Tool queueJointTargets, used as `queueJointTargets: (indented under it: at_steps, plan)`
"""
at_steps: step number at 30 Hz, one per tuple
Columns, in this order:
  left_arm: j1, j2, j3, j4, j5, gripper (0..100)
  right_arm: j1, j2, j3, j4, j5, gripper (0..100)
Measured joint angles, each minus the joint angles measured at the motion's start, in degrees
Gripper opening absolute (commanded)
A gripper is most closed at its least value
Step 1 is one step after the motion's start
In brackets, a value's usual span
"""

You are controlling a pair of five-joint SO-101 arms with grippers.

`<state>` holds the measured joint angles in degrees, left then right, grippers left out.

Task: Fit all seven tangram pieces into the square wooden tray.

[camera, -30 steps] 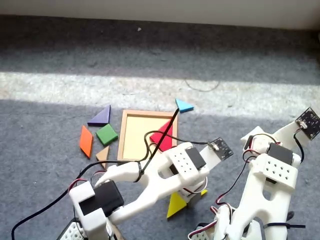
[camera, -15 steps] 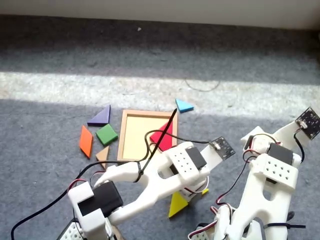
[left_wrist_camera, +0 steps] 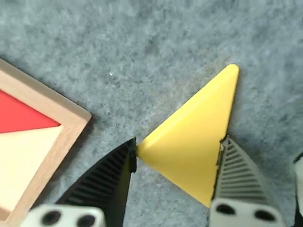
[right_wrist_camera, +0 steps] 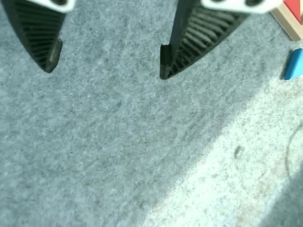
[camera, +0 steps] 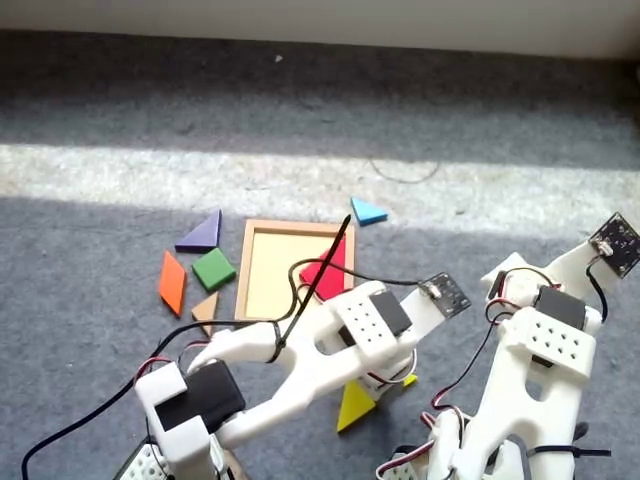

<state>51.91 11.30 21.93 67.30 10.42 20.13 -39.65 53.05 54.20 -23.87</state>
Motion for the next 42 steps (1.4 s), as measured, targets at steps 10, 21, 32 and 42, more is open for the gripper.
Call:
queueJointTargets:
  at_steps: [10,21,32,42]
  plan:
    - [-8.79,-8.35,0.18,1.93,-2.99,10,0.0,0.0,0.0,0.0,0.35,32.3]
    - [-14.86,-11.78,0.18,4.04,-5.89,20,0.0,0.0,0.0,0.0,0.35,32.3]
    - [-12.13,-22.59,9.41,4.4,-3.87,33,0.0,0.0,0.0,0.0,0.53,32.3]
    - [-1.58,-20.31,15.91,-4.92,-0.18,33,0.0,0.0,0.0,0.0,0.53,32.3]
